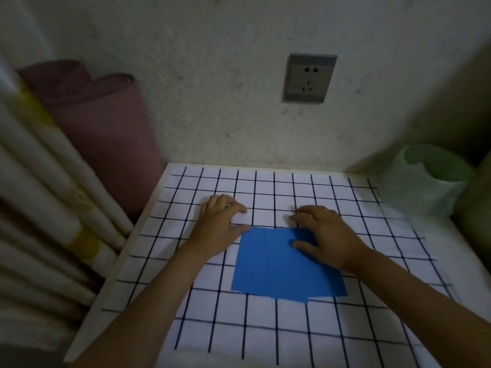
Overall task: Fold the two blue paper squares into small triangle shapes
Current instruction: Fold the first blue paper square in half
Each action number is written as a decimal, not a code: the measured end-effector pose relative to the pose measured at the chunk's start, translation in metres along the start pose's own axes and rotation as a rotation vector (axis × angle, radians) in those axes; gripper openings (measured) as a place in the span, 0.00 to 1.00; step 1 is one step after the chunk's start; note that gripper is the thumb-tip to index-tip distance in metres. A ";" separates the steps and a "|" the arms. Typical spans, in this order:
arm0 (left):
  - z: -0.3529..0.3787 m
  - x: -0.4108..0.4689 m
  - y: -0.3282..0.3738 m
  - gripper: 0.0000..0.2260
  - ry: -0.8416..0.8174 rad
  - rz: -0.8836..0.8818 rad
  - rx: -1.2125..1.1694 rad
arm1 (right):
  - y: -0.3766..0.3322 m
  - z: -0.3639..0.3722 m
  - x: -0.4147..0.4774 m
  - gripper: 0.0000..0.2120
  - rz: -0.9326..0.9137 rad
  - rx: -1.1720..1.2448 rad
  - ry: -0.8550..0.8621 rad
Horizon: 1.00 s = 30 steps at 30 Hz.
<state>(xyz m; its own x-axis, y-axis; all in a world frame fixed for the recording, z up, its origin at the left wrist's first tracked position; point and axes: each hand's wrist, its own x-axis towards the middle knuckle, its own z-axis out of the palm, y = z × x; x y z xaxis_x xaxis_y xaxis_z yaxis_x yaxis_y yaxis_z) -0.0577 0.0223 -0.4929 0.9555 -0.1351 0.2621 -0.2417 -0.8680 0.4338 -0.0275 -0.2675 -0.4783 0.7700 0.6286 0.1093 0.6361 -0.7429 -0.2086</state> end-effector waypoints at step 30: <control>-0.029 -0.070 0.039 0.25 -0.317 -0.336 0.273 | -0.072 0.006 -0.083 0.26 0.153 -0.058 -0.179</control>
<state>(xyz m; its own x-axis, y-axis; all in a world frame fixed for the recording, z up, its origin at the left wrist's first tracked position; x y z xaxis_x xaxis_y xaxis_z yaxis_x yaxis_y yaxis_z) -0.1387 0.0116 -0.4691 0.9870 0.0707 -0.1443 0.0988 -0.9753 0.1978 -0.1376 -0.2649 -0.4786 0.8397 0.5347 -0.0948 0.5184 -0.8414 -0.1528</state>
